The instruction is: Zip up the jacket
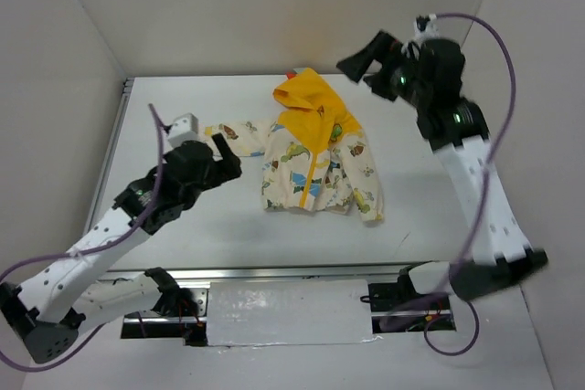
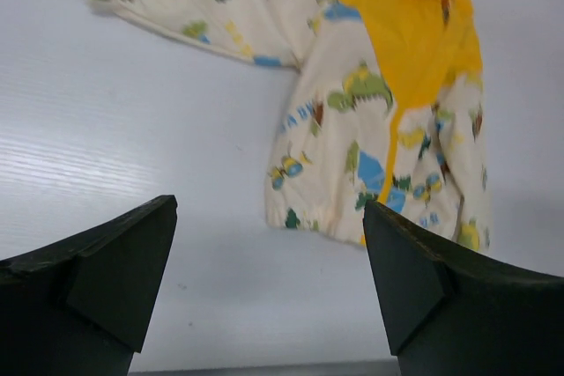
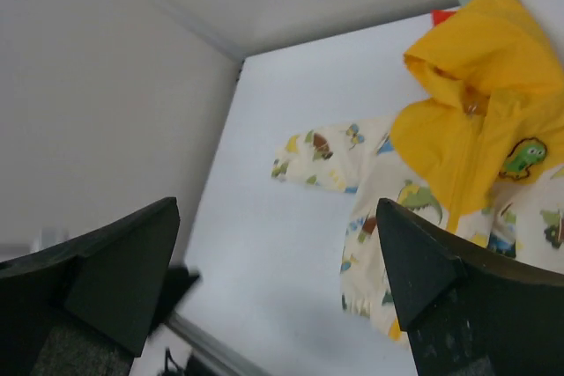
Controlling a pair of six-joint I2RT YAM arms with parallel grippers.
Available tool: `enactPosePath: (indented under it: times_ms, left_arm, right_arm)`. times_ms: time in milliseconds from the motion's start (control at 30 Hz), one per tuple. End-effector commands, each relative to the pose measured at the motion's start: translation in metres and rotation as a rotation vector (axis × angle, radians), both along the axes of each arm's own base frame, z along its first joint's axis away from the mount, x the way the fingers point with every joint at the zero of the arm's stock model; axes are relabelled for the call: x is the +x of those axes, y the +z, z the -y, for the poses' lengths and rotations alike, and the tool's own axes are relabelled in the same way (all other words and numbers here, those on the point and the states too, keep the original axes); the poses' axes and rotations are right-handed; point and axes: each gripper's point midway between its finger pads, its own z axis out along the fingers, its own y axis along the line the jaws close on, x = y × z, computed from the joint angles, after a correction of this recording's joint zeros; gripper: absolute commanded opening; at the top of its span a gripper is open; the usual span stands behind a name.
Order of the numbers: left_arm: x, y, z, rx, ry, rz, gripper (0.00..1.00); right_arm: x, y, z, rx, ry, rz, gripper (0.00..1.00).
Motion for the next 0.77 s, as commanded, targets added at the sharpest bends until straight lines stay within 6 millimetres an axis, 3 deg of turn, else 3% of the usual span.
enactPosePath:
  times_ms: [0, 133, 200, 233, 300, 333, 500, 733]
  left_arm:
    - [-0.011, 0.038, -0.070, 0.053, 0.228, 0.031, 0.99]
    - [-0.033, 0.096, -0.124, 0.050, 0.375, 0.131, 0.99]
    - [-0.053, 0.109, -0.146, 0.073, 0.419, 0.155, 0.99]
    - [-0.060, 0.120, -0.152, 0.061, 0.424, 0.179, 0.99]
    - [-0.075, 0.127, -0.163, 0.073, 0.408, 0.203, 0.99]
    - [-0.080, 0.129, -0.165, 0.075, 0.396, 0.209, 0.99]
    - [-0.106, 0.120, -0.182, 0.119, 0.362, 0.224, 0.99]
    - [-0.114, 0.101, -0.187, 0.166, 0.325, 0.233, 0.99]
  right_arm:
    - [-0.093, 0.005, 0.019, -0.193, -0.020, 0.155, 1.00]
    - [-0.190, -0.018, 0.045, -0.201, -0.007, 0.197, 1.00]
    - [-0.217, -0.029, 0.060, -0.217, -0.025, 0.188, 1.00]
    - [-0.237, -0.023, 0.075, -0.226, -0.059, 0.236, 1.00]
    - [-0.256, -0.031, 0.095, -0.267, -0.113, 0.221, 1.00]
    - [-0.270, -0.023, 0.105, -0.279, -0.133, 0.258, 1.00]
    - [-0.300, -0.031, 0.130, -0.333, -0.186, 0.240, 1.00]
    - [-0.302, -0.043, 0.134, -0.331, -0.205, 0.231, 1.00]
